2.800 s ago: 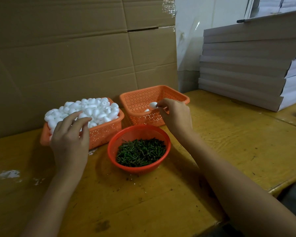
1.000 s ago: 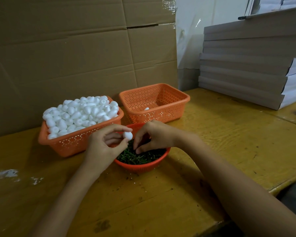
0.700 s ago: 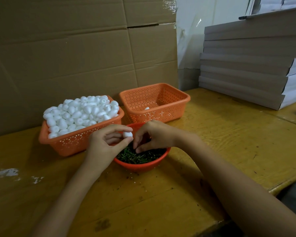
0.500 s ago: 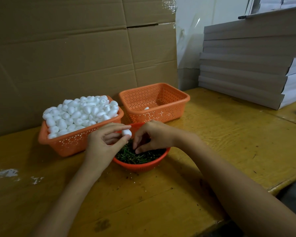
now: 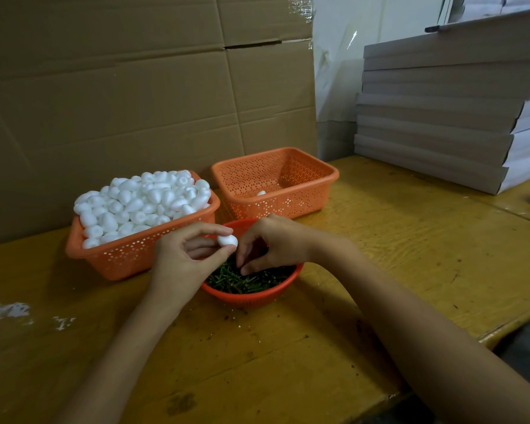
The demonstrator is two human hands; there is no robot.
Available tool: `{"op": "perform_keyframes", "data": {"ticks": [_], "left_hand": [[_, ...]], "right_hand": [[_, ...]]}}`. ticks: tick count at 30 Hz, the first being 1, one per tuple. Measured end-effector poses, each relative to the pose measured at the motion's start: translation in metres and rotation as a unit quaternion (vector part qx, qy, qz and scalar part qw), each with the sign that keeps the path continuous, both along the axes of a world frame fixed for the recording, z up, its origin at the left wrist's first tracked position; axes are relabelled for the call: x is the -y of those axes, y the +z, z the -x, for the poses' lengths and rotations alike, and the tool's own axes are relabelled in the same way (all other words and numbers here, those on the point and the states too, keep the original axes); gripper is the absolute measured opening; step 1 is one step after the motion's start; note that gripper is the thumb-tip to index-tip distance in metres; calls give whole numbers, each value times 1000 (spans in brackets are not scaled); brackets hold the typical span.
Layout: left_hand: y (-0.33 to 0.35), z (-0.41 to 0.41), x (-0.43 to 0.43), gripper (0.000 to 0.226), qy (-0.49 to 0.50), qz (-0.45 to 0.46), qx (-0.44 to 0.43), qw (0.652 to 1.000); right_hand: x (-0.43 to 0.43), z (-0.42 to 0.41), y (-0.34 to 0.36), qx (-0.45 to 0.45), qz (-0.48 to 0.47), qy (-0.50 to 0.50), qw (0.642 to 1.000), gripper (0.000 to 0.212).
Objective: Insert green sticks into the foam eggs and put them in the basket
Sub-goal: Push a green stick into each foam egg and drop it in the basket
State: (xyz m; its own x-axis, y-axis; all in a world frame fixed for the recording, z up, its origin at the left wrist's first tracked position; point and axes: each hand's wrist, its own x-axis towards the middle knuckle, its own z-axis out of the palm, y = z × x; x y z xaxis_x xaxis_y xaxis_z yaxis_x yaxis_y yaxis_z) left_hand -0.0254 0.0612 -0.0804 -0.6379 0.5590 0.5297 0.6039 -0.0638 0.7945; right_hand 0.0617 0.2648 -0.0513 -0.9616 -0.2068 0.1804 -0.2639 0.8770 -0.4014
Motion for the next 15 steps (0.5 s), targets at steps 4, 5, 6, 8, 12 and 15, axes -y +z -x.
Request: {"op": "perform_keyframes", "data": {"ticks": [4,5,6,8,12,15], "left_hand": [[1,-2,0,29,-9,-7,2,1000],[1,-2,0,29,-11,-8,1,1000],[2,-2,0,29,-11,-9,-1,1000],[2,-3,0,28,-11,-10,-4,1000],[2,-3,1,27,-9,-12,-20,1000],[3,-2,1,26,-6,-14,-27,1000]], "right_hand": [[0,1,-1,-5,4,-2,1000,16],[0,1,-2,-5,3,-2,1000,16],[0,1,-2,-5,2,-1,1000,16],[0,1,-2,-5,0,1,1000,16],[0,1,-1,-4,1,1,1000,16],[0,1,-1,0,3,2,1000,16]]}}
